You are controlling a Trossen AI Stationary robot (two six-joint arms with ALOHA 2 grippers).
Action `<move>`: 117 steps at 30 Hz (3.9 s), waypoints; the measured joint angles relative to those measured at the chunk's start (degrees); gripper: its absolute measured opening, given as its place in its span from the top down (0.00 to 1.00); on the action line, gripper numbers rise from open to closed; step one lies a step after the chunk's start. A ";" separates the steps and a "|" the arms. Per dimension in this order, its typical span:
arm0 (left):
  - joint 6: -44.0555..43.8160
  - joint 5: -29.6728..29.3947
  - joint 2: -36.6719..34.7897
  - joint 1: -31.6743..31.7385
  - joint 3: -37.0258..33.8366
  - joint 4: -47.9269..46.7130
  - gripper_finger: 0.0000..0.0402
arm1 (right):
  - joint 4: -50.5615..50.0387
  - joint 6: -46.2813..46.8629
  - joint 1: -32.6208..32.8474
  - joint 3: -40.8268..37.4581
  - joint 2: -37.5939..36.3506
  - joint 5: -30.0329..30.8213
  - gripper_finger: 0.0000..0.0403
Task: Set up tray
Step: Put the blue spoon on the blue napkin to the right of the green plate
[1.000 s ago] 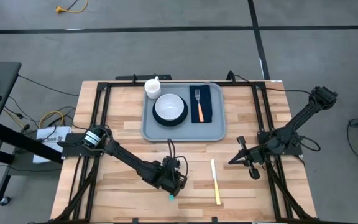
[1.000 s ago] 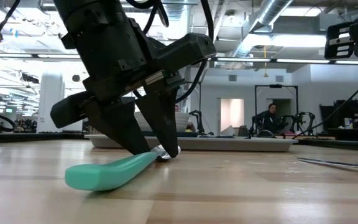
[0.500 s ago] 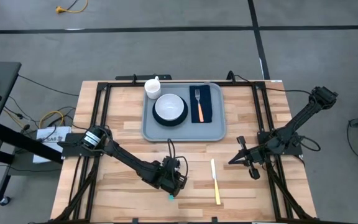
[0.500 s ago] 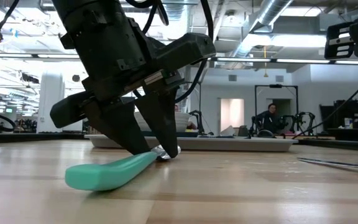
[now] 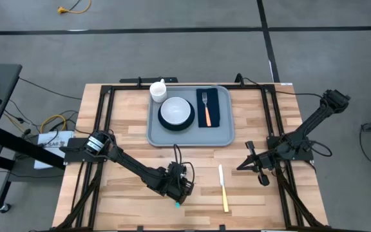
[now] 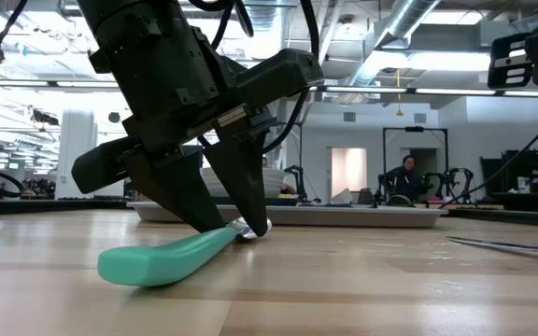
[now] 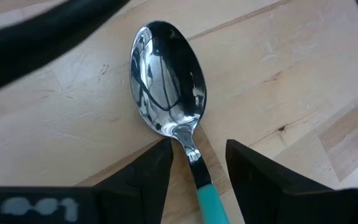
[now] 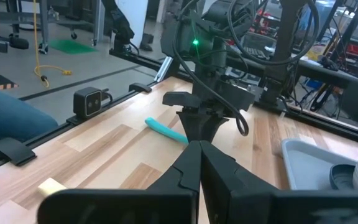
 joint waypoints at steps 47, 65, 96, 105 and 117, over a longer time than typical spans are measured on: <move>0.96 1.22 -0.02 -0.15 -0.02 0.35 0.69 | 0.00 -0.22 0.00 0.00 -0.01 0.01 1.00; 1.53 -0.72 -0.02 -0.26 -0.09 1.24 0.92 | 0.00 -0.46 -0.01 0.00 0.00 0.02 1.00; 8.36 -1.88 0.66 1.10 5.38 -0.69 0.93 | 0.02 -0.48 -0.02 -0.02 0.00 0.07 1.00; 14.84 -1.51 0.57 4.03 5.44 4.91 0.93 | 0.00 -0.46 -0.02 -0.02 -0.02 0.07 1.00; 24.06 -0.11 0.42 10.30 5.46 16.75 0.93 | 0.02 -0.46 -0.01 -0.02 -0.01 0.07 1.00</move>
